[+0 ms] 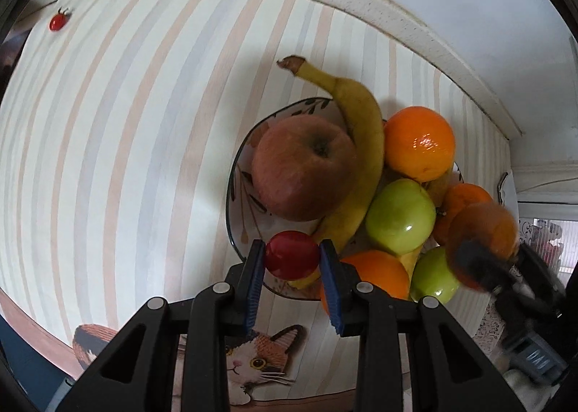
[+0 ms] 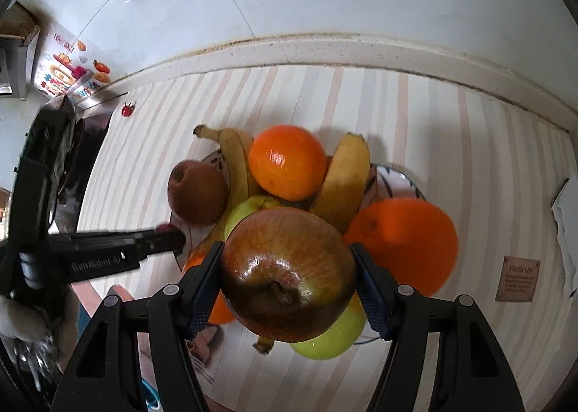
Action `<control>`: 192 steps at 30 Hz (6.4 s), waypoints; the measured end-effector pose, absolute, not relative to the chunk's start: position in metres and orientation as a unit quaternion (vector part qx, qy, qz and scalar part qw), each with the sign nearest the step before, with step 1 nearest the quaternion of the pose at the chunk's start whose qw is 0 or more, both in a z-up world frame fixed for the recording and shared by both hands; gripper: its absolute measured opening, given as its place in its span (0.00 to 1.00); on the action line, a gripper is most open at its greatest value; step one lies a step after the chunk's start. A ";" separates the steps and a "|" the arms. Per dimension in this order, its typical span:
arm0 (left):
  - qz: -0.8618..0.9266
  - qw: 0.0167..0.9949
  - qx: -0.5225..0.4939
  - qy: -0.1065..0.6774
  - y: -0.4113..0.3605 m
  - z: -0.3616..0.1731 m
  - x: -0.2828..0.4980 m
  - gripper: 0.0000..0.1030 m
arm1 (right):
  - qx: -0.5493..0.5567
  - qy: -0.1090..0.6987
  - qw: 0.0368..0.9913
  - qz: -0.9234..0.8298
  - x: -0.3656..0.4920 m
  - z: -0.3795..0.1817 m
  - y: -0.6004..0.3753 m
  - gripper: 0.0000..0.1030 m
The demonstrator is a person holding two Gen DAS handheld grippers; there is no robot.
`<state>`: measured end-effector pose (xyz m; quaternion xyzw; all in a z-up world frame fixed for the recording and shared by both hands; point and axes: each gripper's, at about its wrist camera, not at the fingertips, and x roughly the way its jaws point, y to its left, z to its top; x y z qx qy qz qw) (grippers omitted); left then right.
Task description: Organize fruits
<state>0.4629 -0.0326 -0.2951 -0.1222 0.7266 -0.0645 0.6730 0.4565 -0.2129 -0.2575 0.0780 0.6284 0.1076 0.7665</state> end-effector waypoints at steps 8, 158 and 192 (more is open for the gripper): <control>-0.066 0.660 -0.128 0.737 -0.034 -0.309 0.464 0.27 | 0.032 0.638 0.763 0.099 0.487 -0.268 -0.207 0.68; -0.039 0.886 0.030 0.462 -0.012 -0.007 0.137 0.99 | 0.063 0.447 0.891 -0.039 0.081 0.012 -0.174 1.00; -0.045 0.886 0.031 0.460 -0.016 0.001 0.141 0.99 | 0.068 0.444 0.892 -0.040 0.084 0.018 -0.173 1.00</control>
